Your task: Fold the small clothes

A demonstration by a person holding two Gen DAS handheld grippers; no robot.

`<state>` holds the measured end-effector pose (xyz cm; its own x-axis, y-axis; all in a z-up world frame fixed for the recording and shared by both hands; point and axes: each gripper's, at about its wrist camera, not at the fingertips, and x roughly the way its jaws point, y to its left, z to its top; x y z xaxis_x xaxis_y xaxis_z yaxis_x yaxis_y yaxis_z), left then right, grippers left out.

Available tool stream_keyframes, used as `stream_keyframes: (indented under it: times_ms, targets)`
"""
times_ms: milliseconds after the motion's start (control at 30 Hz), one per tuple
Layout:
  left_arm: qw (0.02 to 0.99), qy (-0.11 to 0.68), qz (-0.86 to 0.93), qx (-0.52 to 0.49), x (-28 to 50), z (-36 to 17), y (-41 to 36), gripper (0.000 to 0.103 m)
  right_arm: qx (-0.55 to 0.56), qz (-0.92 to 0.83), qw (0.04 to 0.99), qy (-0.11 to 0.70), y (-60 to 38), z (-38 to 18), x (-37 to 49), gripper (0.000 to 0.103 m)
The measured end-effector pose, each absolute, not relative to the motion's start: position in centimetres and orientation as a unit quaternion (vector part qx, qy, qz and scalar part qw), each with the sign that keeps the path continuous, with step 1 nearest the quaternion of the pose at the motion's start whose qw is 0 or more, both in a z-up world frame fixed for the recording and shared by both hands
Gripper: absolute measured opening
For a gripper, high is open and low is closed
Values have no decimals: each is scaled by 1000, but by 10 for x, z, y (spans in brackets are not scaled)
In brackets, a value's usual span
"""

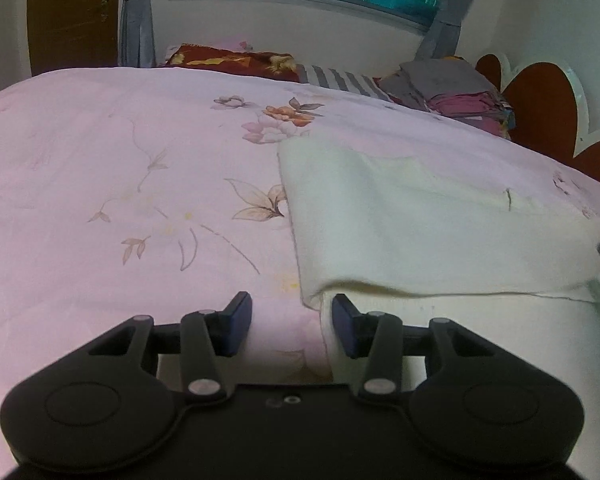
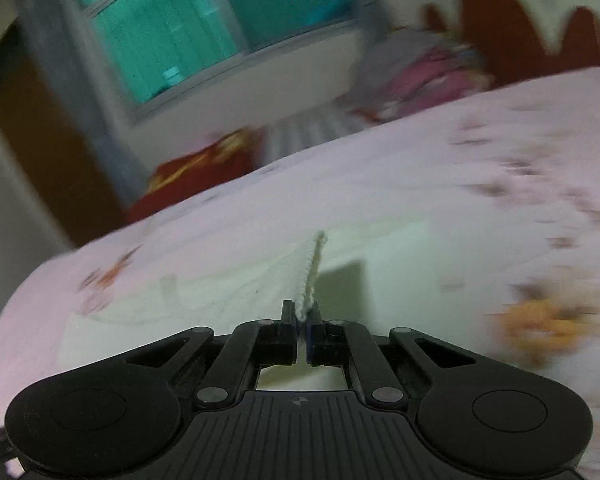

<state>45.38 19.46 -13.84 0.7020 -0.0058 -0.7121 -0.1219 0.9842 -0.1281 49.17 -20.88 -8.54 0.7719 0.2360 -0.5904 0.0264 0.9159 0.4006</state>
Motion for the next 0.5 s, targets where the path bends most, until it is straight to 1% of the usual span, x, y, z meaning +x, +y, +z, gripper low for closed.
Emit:
stream_keyframes:
  times_ms: [133,500]
  targets:
    - [919,385,30,-78,455,-138,194,44,195,43,915,350,-236,-96,484,3]
    - [916,393,25,-76,459,-137,195,44,193,35,914,355,-236,-100,485,3]
